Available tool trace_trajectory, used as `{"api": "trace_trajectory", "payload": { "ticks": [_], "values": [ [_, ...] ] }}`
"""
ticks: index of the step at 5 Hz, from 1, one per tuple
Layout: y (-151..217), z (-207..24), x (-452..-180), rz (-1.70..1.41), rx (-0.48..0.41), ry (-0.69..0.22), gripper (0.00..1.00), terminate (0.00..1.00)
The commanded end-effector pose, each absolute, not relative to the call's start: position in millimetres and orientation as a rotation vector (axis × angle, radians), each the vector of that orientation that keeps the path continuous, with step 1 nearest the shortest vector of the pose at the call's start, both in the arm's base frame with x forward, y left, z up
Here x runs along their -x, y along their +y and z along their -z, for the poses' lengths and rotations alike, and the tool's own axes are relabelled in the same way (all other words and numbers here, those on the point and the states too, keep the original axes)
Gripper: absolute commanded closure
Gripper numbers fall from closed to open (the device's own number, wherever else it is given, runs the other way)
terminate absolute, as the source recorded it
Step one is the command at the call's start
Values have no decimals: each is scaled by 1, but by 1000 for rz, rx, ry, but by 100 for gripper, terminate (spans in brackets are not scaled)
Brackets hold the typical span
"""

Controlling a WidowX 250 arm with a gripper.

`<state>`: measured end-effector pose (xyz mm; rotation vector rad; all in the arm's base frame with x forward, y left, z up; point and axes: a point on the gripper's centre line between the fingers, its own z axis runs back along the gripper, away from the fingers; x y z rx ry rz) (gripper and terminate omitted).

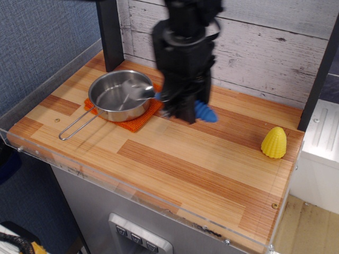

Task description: Pick up the spoon and move it to the front and center of the counter.

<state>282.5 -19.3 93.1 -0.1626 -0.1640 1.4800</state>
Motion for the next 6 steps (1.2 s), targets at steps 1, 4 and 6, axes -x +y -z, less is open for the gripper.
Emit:
{"api": "trace_trajectory", "payload": {
  "ticks": [1, 4, 6],
  "values": [
    [13, -76, -243, -1471, 174, -169, 100, 0],
    [0, -24, -243, -1373, 94, -144, 100, 0],
    [-9, -10, -236, -1355, 43, -123, 100, 0]
  ]
}}
